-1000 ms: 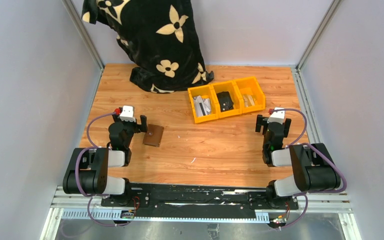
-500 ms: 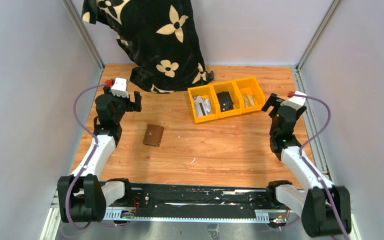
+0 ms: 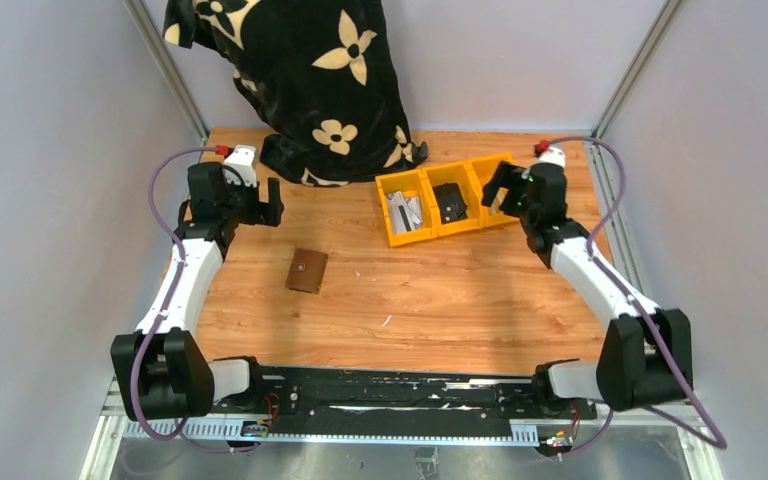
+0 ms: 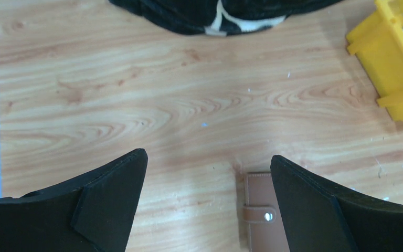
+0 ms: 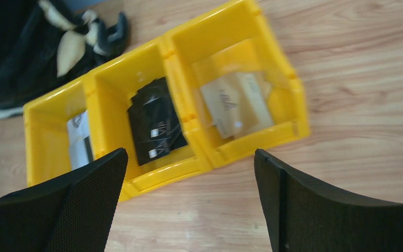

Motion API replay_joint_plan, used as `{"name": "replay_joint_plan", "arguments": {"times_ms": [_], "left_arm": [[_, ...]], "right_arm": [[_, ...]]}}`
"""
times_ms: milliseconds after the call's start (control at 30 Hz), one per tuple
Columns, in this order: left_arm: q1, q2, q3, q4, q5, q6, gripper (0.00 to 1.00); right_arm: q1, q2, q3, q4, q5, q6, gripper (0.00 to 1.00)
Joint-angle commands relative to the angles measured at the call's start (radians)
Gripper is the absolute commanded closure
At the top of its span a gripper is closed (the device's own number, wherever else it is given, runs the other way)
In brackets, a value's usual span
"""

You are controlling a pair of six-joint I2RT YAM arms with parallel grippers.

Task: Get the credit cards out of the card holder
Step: Move the storage box to the center of the board.

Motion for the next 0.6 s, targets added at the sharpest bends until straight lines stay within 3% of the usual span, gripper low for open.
{"name": "replay_joint_plan", "arguments": {"times_ms": [0,400,567], "left_arm": [[0.007,0.012,0.017,-0.111,0.005,0.021,0.0],[0.004,-0.005,-0.058,-0.2,0.097,0.081,0.0],[-0.006,-0.006,-0.065,-0.228,0.093,0.118,0.0]], "right_arm": [[0.113,0.128,0.139,-0.189,-0.015,-0.099,0.08],[0.309,0.543,0.474,-0.29,0.05,-0.156,0.18],[0.342,0.639,0.548,-0.316,0.119,-0.134,0.29]]}}
